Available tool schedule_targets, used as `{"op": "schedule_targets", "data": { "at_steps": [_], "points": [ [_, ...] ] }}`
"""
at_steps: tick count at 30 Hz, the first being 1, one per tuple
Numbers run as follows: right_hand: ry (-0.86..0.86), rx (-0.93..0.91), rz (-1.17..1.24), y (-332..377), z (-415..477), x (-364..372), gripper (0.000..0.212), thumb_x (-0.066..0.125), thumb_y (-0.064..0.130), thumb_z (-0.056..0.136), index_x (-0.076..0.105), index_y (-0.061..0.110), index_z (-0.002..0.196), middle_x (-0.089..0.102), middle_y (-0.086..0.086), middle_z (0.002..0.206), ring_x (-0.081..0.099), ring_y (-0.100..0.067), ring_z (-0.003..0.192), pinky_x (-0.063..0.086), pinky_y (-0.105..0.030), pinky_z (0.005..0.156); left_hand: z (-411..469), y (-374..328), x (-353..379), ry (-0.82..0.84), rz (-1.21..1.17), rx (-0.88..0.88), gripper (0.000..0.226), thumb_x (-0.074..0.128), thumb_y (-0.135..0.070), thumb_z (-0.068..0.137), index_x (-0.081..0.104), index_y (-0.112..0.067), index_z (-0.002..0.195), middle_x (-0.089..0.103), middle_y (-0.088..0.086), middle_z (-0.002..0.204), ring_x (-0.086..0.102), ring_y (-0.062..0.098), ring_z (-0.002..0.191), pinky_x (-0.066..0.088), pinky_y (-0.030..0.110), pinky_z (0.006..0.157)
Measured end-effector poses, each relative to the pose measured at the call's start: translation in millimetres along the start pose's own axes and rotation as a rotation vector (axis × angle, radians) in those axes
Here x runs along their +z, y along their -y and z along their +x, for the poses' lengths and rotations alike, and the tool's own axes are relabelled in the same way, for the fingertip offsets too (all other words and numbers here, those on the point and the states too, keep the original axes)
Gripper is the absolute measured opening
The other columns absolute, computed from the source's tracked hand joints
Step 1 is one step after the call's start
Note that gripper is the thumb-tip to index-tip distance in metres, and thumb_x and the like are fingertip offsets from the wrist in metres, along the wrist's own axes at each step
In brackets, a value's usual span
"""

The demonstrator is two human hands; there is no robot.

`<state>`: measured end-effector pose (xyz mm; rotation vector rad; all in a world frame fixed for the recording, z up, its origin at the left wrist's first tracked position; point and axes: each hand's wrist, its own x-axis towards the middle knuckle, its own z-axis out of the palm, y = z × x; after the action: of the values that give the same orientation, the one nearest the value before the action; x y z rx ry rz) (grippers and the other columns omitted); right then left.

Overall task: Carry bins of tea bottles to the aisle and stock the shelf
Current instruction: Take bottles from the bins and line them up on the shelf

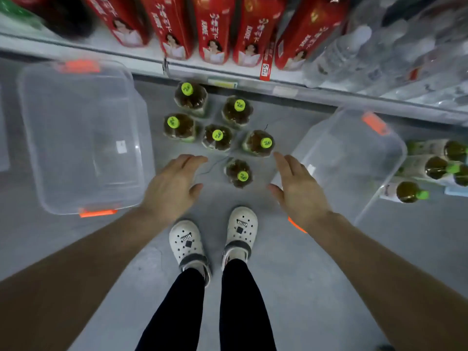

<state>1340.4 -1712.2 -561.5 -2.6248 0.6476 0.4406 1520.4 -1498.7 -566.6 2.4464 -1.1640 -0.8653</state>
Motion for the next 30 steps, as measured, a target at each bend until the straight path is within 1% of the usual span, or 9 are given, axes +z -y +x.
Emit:
{"op": "schedule_targets", "data": {
  "at_steps": [6, 10, 12, 15, 17, 21, 26, 28, 30],
  "points": [
    [0.134, 0.249, 0.083, -54.9, 71.2, 82.0, 0.091, 0.071, 0.015, 0.089, 0.011, 0.012, 0.158, 0.036, -0.015, 0.148, 0.046, -0.035, 0.129, 0.039, -0.040, 0.106, 58.9, 26.0, 113.6, 0.197, -0.024, -0.060, 0.079, 0.073, -0.012, 0.083, 0.035, -0.020, 0.151, 0.043, 0.004, 0.148, 0.049, 0.028, 0.128, 0.042, 0.039, 0.103],
    [0.169, 0.299, 0.124, -75.5, 118.2, 121.2, 0.105, 0.079, 0.014, 0.081, 0.009, 0.017, 0.158, 0.032, -0.012, 0.152, 0.045, -0.036, 0.131, 0.038, -0.043, 0.108, 97.2, 34.7, 163.0, 0.296, -0.032, -0.012, 0.098, 0.076, -0.008, 0.081, 0.017, -0.025, 0.157, 0.025, -0.001, 0.160, 0.039, 0.025, 0.138, 0.038, 0.036, 0.108],
    [0.153, 0.325, 0.188, -81.5, 136.9, 135.5, 0.108, 0.083, 0.012, 0.076, 0.012, 0.019, 0.157, 0.031, -0.010, 0.153, 0.045, -0.037, 0.131, 0.039, -0.044, 0.108, 109.9, 38.0, 182.8, 0.312, -0.008, 0.046, 0.104, 0.077, -0.003, 0.078, 0.014, -0.025, 0.158, 0.019, -0.001, 0.163, 0.034, 0.025, 0.141, 0.038, 0.037, 0.111],
    [0.091, 0.400, 0.325, -84.9, 153.6, 151.0, 0.104, 0.086, 0.013, 0.072, 0.022, 0.019, 0.154, 0.035, -0.006, 0.152, 0.045, -0.032, 0.132, 0.039, -0.039, 0.108, 122.1, 42.9, 207.3, 0.246, 0.037, 0.158, 0.100, 0.076, 0.003, 0.074, 0.026, -0.024, 0.156, 0.023, 0.001, 0.162, 0.036, 0.030, 0.139, 0.044, 0.042, 0.108],
    [0.030, 0.433, 0.398, -85.4, 156.4, 158.7, 0.095, 0.087, 0.014, 0.070, 0.032, 0.020, 0.147, 0.043, -0.003, 0.146, 0.050, -0.029, 0.127, 0.042, -0.035, 0.103, 129.8, 46.7, 216.1, 0.200, 0.061, 0.201, 0.095, 0.080, -0.001, 0.071, 0.035, -0.024, 0.152, 0.033, 0.001, 0.158, 0.042, 0.032, 0.131, 0.049, 0.046, 0.101],
    [-0.019, 0.450, 0.459, -87.0, 153.0, 164.7, 0.088, 0.087, 0.016, 0.068, 0.036, 0.022, 0.140, 0.051, -0.002, 0.138, 0.054, -0.026, 0.120, 0.046, -0.035, 0.098, 142.4, 51.9, 213.1, 0.175, 0.087, 0.259, 0.088, 0.086, -0.010, 0.066, 0.046, -0.022, 0.143, 0.047, 0.005, 0.142, 0.047, 0.034, 0.116, 0.055, 0.048, 0.087],
    [-0.024, 0.536, 0.451, -81.1, 160.6, 151.8, 0.081, 0.085, 0.028, 0.067, 0.042, 0.023, 0.135, 0.058, -0.004, 0.128, 0.058, -0.027, 0.111, 0.050, -0.035, 0.092, 133.9, 47.5, 201.7, 0.181, 0.137, 0.174, 0.083, 0.090, -0.027, 0.061, 0.053, -0.014, 0.133, 0.047, 0.017, 0.132, 0.047, 0.039, 0.114, 0.056, 0.048, 0.081],
    [-0.038, 0.595, 0.513, -73.6, 161.3, 143.9, 0.078, 0.084, 0.034, 0.067, 0.045, 0.022, 0.133, 0.059, -0.004, 0.127, 0.058, -0.025, 0.111, 0.050, -0.035, 0.093, 117.8, 49.3, 198.1, 0.181, 0.079, 0.142, 0.081, 0.095, -0.024, 0.049, 0.060, -0.004, 0.119, 0.055, 0.023, 0.121, 0.054, 0.045, 0.111, 0.057, 0.050, 0.082],
    [-0.042, 0.650, 0.599, -64.2, 152.8, 134.4, 0.076, 0.084, 0.038, 0.067, 0.047, 0.022, 0.131, 0.059, -0.002, 0.126, 0.058, -0.023, 0.107, 0.049, -0.033, 0.092, 95.7, 50.8, 184.5, 0.191, -0.025, 0.022, 0.075, 0.092, -0.020, 0.053, 0.057, -0.003, 0.117, 0.056, 0.019, 0.120, 0.057, 0.041, 0.112, 0.056, 0.047, 0.085]
  ]
}}
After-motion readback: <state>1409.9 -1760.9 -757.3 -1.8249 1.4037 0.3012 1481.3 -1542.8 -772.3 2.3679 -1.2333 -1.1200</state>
